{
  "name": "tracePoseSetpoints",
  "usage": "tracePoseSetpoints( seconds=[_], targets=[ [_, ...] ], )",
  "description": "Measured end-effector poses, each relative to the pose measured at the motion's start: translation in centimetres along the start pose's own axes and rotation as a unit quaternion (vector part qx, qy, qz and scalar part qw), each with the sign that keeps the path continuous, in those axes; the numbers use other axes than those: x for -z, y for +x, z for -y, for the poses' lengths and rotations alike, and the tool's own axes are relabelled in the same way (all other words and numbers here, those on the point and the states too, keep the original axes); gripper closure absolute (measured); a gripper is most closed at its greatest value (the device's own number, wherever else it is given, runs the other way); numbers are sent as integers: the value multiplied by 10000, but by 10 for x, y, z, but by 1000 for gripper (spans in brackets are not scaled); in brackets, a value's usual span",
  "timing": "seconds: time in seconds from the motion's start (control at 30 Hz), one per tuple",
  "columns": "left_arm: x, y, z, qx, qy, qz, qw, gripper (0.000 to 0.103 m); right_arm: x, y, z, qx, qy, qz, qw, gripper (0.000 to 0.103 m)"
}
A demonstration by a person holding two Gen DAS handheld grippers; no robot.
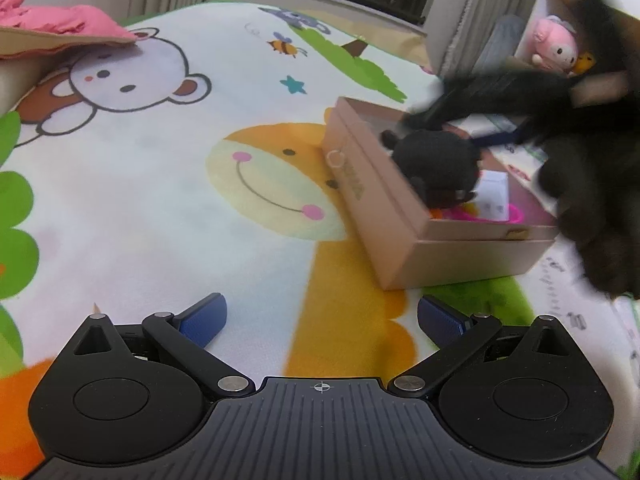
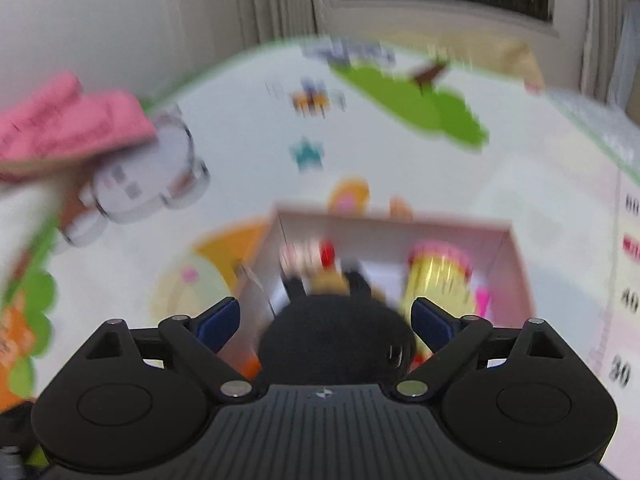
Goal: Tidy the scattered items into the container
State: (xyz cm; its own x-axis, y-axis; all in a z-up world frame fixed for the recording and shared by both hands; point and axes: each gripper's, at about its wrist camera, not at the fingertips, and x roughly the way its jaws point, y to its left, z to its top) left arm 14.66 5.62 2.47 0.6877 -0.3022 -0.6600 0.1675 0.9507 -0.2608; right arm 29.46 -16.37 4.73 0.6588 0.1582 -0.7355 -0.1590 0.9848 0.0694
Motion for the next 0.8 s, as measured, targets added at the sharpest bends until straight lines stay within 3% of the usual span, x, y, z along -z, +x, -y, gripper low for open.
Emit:
tracePoseSetpoints(
  seconds=[0.03,0.07,0.1,0.2,0.33,0.4,0.5,0.53,0.67,0.8],
  targets=[
    [0,-5,6,11,33,7,10000,0,5,5,-1,92,-7,-8,10000,9],
    [1,-9,12,4,90,13,10000,0,10,5,-3,145,-95,101,9998,19],
    [2,-12,18,2,158,13,9999,0,12,1,-6,175,-202,200,9994,21],
    [7,-18,35,60,397,-31,9992,0,2,-34,-3,51,-203,687,9974,23],
    [10,-14,50,129,538,-96,9984,0,-17,-93,-16,883,-1146,1608,9763,22],
    [10,-12,55,192,561,-117,9982,0,-26,-111,-21,1154,-1449,1719,9675,21],
    [12,-12,60,253,587,-111,9979,0,-33,-112,-22,1226,-1511,1493,9695,18],
    [13,-12,61,256,583,-117,9979,0,-32,-106,-21,1168,-1505,1362,9722,16],
    [13,-9,60,194,546,-189,9981,0,-27,-89,6,153,-809,918,9924,10],
    [13,-3,58,131,599,-238,9978,0,-4,-108,54,-227,133,1219,9922,6]
  ],
)
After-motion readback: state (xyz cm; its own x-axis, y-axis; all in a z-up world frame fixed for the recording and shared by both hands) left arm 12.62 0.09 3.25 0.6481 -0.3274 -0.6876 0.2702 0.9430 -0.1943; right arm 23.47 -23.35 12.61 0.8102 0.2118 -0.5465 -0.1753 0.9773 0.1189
